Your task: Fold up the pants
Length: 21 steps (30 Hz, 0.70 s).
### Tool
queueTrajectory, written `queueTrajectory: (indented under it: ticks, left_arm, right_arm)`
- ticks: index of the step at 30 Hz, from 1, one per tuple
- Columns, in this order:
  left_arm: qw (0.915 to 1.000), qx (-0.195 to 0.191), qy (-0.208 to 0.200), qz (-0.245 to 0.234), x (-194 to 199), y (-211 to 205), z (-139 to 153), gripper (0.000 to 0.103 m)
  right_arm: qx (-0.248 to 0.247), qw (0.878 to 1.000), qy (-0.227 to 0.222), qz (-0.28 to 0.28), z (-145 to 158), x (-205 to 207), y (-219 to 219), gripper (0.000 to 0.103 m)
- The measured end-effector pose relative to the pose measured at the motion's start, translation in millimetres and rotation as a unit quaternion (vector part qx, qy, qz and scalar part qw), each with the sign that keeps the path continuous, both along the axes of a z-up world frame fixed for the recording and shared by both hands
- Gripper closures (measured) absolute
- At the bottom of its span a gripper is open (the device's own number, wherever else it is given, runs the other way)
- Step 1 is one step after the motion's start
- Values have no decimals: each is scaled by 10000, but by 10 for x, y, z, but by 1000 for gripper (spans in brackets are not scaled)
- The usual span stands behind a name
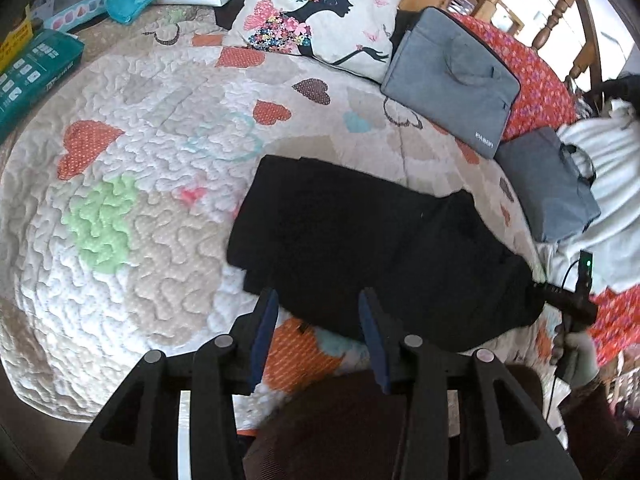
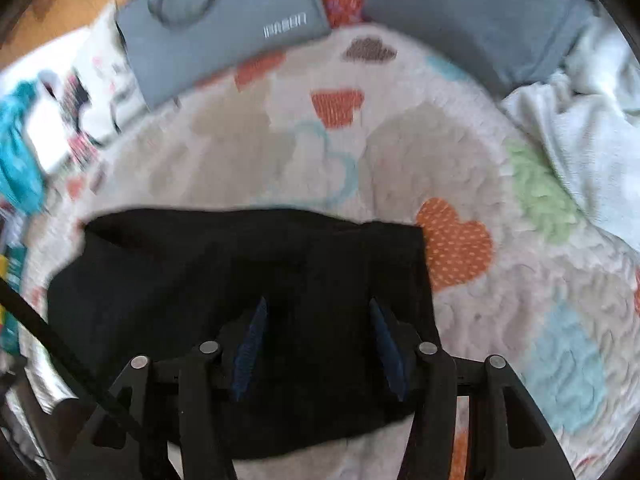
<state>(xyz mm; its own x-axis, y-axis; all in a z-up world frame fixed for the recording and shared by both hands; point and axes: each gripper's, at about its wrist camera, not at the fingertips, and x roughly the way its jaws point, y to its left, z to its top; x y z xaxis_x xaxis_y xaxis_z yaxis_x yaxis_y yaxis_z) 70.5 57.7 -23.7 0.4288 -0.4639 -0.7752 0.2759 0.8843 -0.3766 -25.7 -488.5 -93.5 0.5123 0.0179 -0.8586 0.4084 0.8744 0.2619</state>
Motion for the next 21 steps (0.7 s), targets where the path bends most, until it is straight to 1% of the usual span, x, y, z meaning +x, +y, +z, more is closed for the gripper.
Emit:
queueTrajectory:
  ticks: [1, 3, 5, 7, 9, 11, 13, 15, 17, 18, 19, 20, 21]
  left_arm:
    - [10000, -29, -3, 13, 7, -13, 10, 62]
    - [10000, -31, -39, 21, 15, -47, 23, 62]
    - [10000, 14, -29, 43, 44, -75, 2, 62]
    - [10000, 4, 39, 89, 83, -101, -51, 62]
    - [9999, -4, 73, 104, 106, -119, -87, 62]
    - [9999, 12, 74, 97, 121, -137, -116, 62]
    - [9999, -13, 87, 90, 146, -139, -138, 61]
    - [9999, -60, 97, 102, 180, -113, -152, 60]
    - [9998, -134, 88, 136, 243, -71, -163, 60]
    - [9997, -160, 86, 136, 271, -59, -168, 59]
    - [9997, -193, 79, 134, 313, -49, -180, 58]
    - [9997, -211, 77, 127, 348, -50, -190, 58]
    - [9996, -228, 85, 115, 391, -55, -206, 58]
  right_arm:
    - [52, 10000, -37, 65, 48, 11, 7, 83]
    - [-195, 9997, -95, 94, 169, -17, 21, 88]
    - [-365, 9993, -72, -68, 229, -70, -55, 91]
    - [-479, 9984, 52, -294, 212, -159, -193, 92]
    - [-522, 9973, 252, -452, 112, -211, -305, 90]
    - [-680, 9951, 462, -541, 18, -225, -343, 78]
    - [-895, 9916, 583, -731, 34, -262, -363, 51]
    - [-851, 9901, 630, -918, 96, -312, -394, 40]
    - [-857, 9876, 578, -1178, 255, -382, -376, 38]
    - [-975, 9858, 494, -1273, 371, -406, -317, 35]
    - [-1144, 9843, 353, -1293, 508, -420, -221, 34]
    - [-1352, 9834, 184, -1197, 656, -395, -76, 34]
    - [-1499, 9824, 118, -1105, 735, -353, 26, 32]
